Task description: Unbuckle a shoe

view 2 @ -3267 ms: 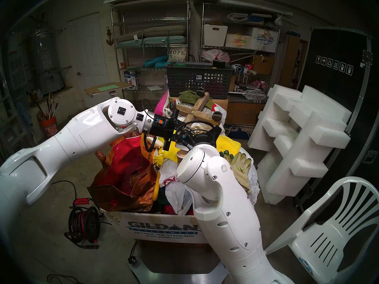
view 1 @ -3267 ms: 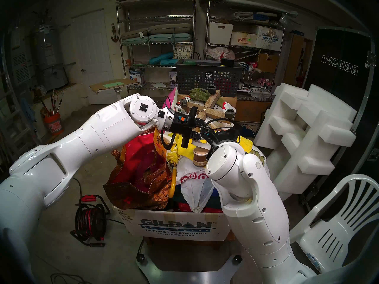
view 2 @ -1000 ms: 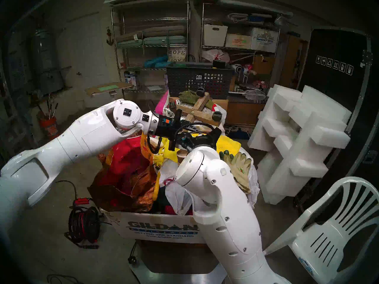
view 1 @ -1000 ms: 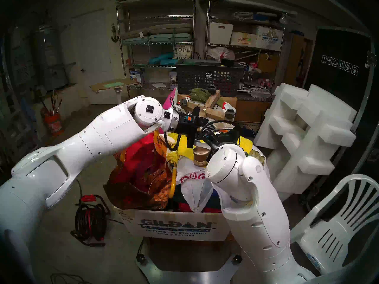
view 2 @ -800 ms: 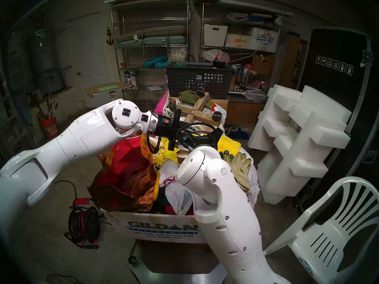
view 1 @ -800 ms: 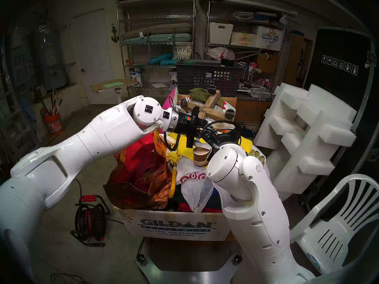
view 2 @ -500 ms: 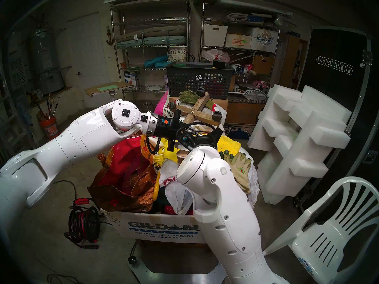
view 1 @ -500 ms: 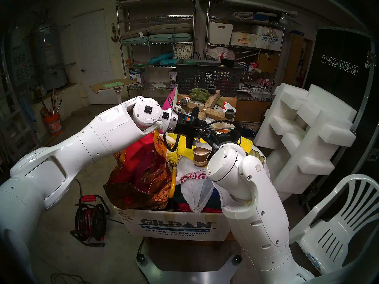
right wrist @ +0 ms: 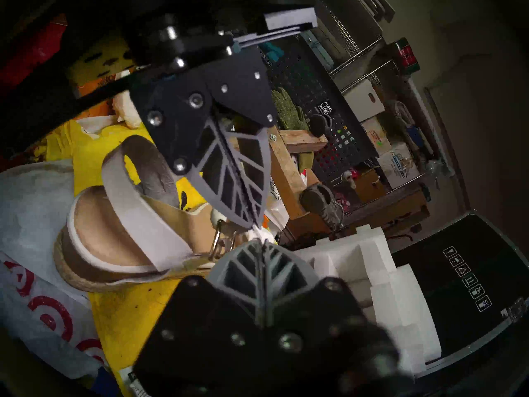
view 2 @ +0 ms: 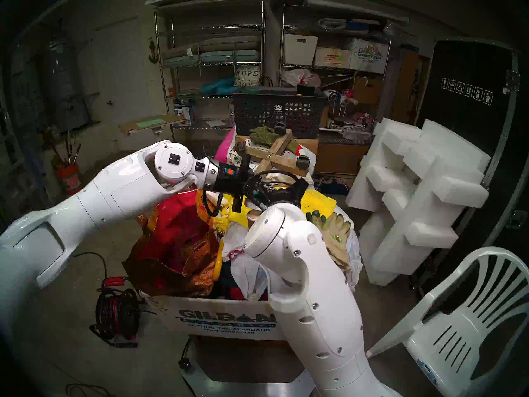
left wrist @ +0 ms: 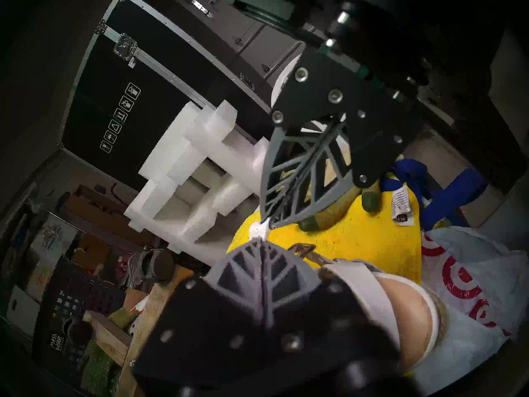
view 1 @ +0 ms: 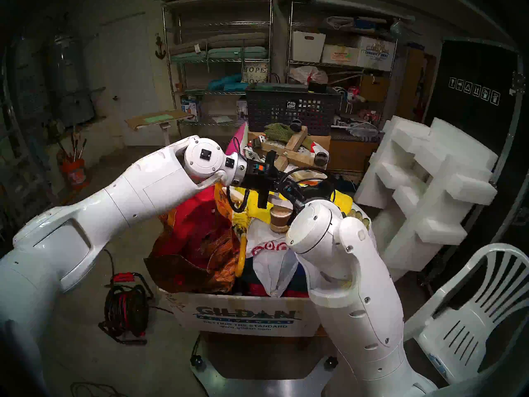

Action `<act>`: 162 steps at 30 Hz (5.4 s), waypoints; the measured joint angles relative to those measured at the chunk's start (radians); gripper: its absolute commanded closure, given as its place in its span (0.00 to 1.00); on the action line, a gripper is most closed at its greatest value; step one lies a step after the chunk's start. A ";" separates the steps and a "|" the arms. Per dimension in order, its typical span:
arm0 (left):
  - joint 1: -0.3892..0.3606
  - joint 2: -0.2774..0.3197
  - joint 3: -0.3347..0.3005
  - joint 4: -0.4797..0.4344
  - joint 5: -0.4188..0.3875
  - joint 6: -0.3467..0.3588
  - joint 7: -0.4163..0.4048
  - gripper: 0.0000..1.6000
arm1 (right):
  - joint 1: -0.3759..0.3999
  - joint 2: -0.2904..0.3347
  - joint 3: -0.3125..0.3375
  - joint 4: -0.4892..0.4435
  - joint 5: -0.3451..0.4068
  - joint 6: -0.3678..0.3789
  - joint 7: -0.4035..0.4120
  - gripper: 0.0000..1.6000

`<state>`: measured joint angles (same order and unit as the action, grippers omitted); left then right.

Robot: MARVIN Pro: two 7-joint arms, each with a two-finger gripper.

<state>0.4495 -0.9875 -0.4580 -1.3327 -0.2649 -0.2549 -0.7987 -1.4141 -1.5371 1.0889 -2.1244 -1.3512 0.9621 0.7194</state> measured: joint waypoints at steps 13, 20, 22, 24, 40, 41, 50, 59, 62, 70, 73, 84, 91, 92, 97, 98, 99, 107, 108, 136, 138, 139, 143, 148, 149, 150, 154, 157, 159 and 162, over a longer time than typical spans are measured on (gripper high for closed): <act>0.013 -0.001 0.002 -0.001 0.023 -0.001 0.036 1.00 | -0.037 -0.011 0.021 -0.063 0.019 0.000 0.047 0.63; 0.020 0.000 -0.003 -0.011 0.031 -0.003 0.063 1.00 | -0.065 -0.017 0.049 -0.086 0.043 0.000 0.060 0.62; 0.022 0.002 -0.006 -0.016 0.031 -0.003 0.070 1.00 | -0.071 -0.018 0.055 -0.087 0.052 0.000 0.057 0.61; 0.023 0.004 -0.007 -0.020 0.030 -0.003 0.074 1.00 | -0.074 -0.020 0.058 -0.087 0.062 0.000 0.052 0.58; 0.027 0.022 -0.010 -0.038 0.021 0.000 0.085 1.00 | -0.041 -0.042 0.032 0.004 0.164 0.000 -0.050 0.51; 0.027 0.023 -0.010 -0.038 0.021 0.001 0.085 1.00 | -0.040 -0.043 0.031 0.006 0.166 0.000 -0.055 0.50; 0.027 0.028 -0.009 -0.041 0.018 0.001 0.085 1.00 | -0.026 -0.051 0.028 0.020 0.189 0.000 -0.134 0.45; 0.028 0.031 -0.009 -0.043 0.016 0.001 0.088 1.00 | -0.016 -0.060 0.051 0.036 0.251 0.000 -0.177 0.46; 0.028 0.032 -0.009 -0.043 0.016 0.001 0.089 1.00 | -0.011 -0.063 0.058 0.045 0.269 0.000 -0.185 0.49; 0.030 0.034 -0.009 -0.043 0.014 0.000 0.091 1.00 | -0.008 -0.065 0.058 0.063 0.291 0.000 -0.200 0.50; 0.031 0.036 -0.009 -0.043 0.013 -0.001 0.091 1.00 | -0.007 -0.066 0.059 0.065 0.302 0.000 -0.200 0.44; 0.032 0.039 -0.009 -0.043 0.011 -0.003 0.092 1.00 | -0.002 -0.071 0.079 0.076 0.339 0.000 -0.205 0.54; 0.032 0.041 -0.009 -0.046 0.010 -0.004 0.092 1.00 | 0.000 -0.077 0.115 0.066 0.434 0.000 -0.221 0.57; 0.032 0.041 -0.009 -0.047 0.010 -0.004 0.092 1.00 | -0.001 -0.077 0.119 0.061 0.452 0.000 -0.225 0.57; 0.032 0.042 -0.009 -0.048 0.009 -0.004 0.092 1.00 | -0.010 -0.075 0.128 0.023 0.520 0.000 -0.248 0.57; 0.032 0.042 -0.009 -0.048 0.009 -0.004 0.093 1.00 | -0.013 -0.075 0.128 0.017 0.530 0.000 -0.254 0.58; 0.032 0.043 -0.009 -0.048 0.009 -0.005 0.093 1.00 | -0.015 -0.075 0.128 0.013 0.537 0.000 -0.259 0.58; 0.032 0.043 -0.009 -0.048 0.009 -0.006 0.093 1.00 | -0.036 -0.073 0.120 0.006 0.583 0.000 -0.308 0.61; 0.031 0.043 -0.009 -0.047 0.009 -0.006 0.093 1.00 | -0.039 -0.073 0.118 0.007 0.590 0.000 -0.318 0.61; 0.030 0.031 -0.007 -0.023 0.009 -0.014 0.093 1.00 | -0.039 -0.072 0.132 0.035 0.680 0.000 -0.430 0.59; 0.030 0.031 -0.007 -0.023 0.009 -0.015 0.093 1.00 | -0.039 -0.072 0.134 0.035 0.683 0.000 -0.432 0.59; 0.030 0.031 -0.007 -0.022 0.009 -0.015 0.093 1.00 | -0.038 -0.072 0.135 0.036 0.688 0.000 -0.436 0.58; 0.030 0.031 -0.007 -0.023 0.009 -0.016 0.093 1.00 | -0.035 -0.072 0.137 0.041 0.698 0.000 -0.438 0.58; 0.030 0.031 -0.007 -0.027 0.009 -0.016 0.093 1.00 | -0.033 -0.073 0.134 0.045 0.711 0.000 -0.442 0.57; 0.030 0.032 -0.007 -0.028 0.009 -0.017 0.093 1.00 | -0.032 -0.073 0.134 0.046 0.712 0.000 -0.442 0.57; 0.031 0.032 -0.007 -0.029 0.009 -0.017 0.094 1.00 | -0.032 -0.073 0.133 0.046 0.713 0.000 -0.443 0.57; 0.031 0.036 -0.007 -0.035 0.009 -0.018 0.095 1.00 | -0.032 -0.073 0.130 0.049 0.714 0.000 -0.447 0.57; 0.031 0.041 -0.007 -0.042 0.009 -0.018 0.095 1.00 | -0.032 -0.073 0.129 0.051 0.713 0.000 -0.450 0.55; 0.032 0.044 -0.008 -0.046 0.009 -0.018 0.096 1.00 | -0.032 -0.073 0.128 0.053 0.711 0.000 -0.453 0.55; 0.032 0.049 -0.008 -0.053 0.008 -0.018 0.096 1.00 | -0.032 -0.073 0.127 0.054 0.707 0.000 -0.455 0.53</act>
<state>0.4819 -0.9382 -0.4656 -1.3859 -0.2565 -0.2731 -0.7024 -1.4460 -1.6097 1.2162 -2.0708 -0.6442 0.9622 0.2640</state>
